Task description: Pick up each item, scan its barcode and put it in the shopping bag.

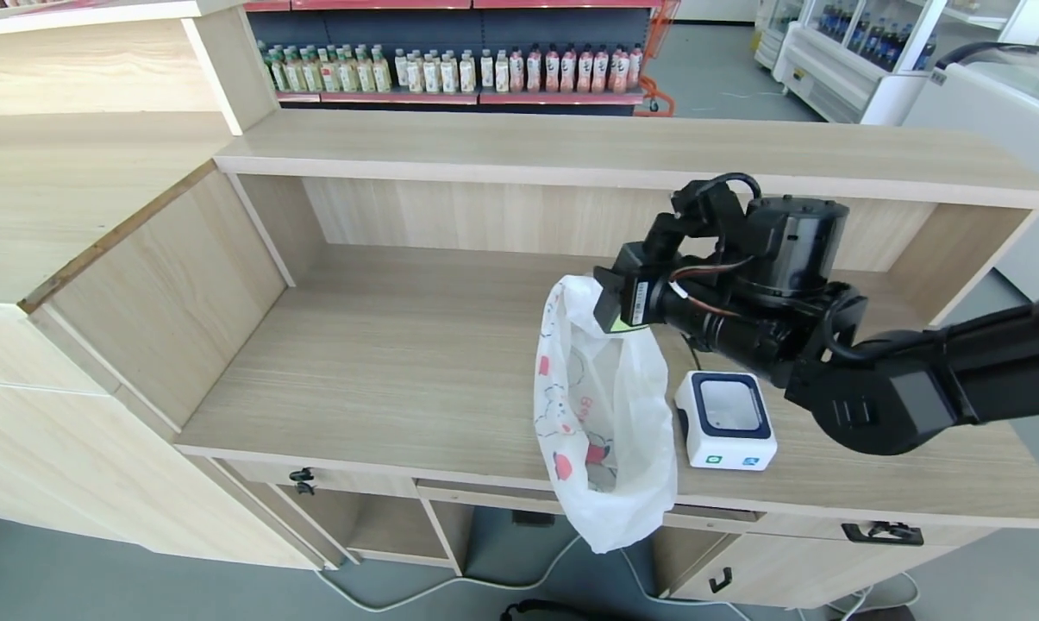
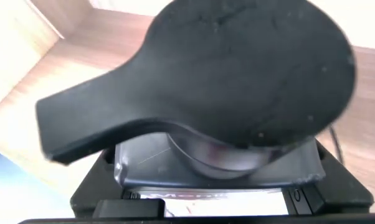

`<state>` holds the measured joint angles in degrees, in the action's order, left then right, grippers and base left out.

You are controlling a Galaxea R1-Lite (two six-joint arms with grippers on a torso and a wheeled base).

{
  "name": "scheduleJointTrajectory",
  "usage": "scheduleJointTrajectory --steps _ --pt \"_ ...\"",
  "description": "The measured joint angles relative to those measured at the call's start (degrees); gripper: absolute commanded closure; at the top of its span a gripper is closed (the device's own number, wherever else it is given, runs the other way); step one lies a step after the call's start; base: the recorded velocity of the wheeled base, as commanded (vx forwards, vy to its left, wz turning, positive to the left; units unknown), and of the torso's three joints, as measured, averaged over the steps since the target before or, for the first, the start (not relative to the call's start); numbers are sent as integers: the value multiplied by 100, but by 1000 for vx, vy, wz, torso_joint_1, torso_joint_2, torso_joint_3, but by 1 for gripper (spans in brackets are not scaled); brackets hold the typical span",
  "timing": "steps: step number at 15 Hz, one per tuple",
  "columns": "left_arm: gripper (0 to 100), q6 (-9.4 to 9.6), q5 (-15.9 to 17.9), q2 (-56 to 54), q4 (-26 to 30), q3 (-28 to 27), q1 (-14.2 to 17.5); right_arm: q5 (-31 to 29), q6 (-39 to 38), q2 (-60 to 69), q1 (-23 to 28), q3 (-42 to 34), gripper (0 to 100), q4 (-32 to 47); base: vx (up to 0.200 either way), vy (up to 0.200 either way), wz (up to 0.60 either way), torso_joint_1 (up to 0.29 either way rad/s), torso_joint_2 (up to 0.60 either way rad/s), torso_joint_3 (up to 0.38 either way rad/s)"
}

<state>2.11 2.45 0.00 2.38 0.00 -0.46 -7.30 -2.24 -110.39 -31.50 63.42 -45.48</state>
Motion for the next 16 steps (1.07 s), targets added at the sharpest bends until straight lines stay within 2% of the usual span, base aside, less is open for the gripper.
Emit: scheduleJointTrajectory --steps 6,9,16 --pt "0 0 0 2 0 0 2 172 623 -1005 6 -182 100 -1486 0 0 0 0 0 0" --pt "0 -6 0 2 -2 0 2 334 803 -1459 190 -101 100 -1664 0 0 0 0 0 0" --pt "0 -9 1 2 0 0 -2 712 1269 -2452 614 1037 100 -1807 0 0 0 0 0 0"
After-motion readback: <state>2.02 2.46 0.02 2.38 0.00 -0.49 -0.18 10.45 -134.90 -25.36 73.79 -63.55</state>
